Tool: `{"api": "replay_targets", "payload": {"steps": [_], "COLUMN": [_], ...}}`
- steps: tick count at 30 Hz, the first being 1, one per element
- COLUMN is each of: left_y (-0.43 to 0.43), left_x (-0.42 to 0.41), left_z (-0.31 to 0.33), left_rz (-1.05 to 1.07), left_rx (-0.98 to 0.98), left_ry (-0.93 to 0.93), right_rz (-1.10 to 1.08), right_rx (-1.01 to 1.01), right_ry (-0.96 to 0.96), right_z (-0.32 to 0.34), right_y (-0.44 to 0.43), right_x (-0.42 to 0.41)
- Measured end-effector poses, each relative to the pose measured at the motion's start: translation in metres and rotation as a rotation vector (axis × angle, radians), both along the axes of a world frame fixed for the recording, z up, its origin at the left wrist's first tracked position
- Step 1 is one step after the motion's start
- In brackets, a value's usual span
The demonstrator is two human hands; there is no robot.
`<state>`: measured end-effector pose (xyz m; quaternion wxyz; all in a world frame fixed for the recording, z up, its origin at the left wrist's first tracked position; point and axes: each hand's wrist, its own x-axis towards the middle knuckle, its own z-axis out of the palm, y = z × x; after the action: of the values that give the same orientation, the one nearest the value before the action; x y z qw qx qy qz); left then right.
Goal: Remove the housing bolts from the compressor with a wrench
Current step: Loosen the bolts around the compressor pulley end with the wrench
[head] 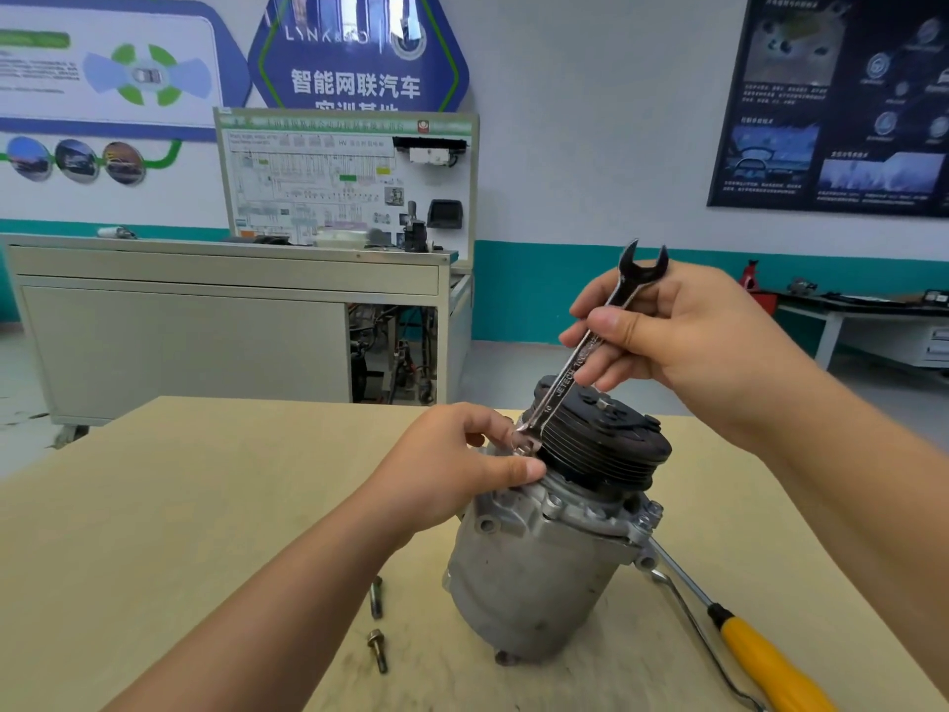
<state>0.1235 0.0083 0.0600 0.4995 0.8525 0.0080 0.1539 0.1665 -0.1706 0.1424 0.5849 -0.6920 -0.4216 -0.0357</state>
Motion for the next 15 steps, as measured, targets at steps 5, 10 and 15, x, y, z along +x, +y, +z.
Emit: {"api": "replay_targets", "payload": {"steps": [5, 10, 15], "left_y": [0.004, 0.001, -0.005], "left_x": [-0.002, -0.001, -0.002], "left_z": [0.004, 0.003, -0.001], "left_rz": [-0.082, 0.003, 0.102], "left_rx": [-0.034, -0.019, 0.072], "left_ry": [0.056, 0.006, -0.106], "right_rz": [0.015, -0.015, -0.050], "right_rx": [0.055, 0.198, 0.334], "right_ry": [0.062, 0.050, 0.013], "right_z": [-0.002, 0.003, 0.008], "right_y": [-0.003, -0.008, -0.019], "right_x": [0.004, 0.004, 0.003]}}
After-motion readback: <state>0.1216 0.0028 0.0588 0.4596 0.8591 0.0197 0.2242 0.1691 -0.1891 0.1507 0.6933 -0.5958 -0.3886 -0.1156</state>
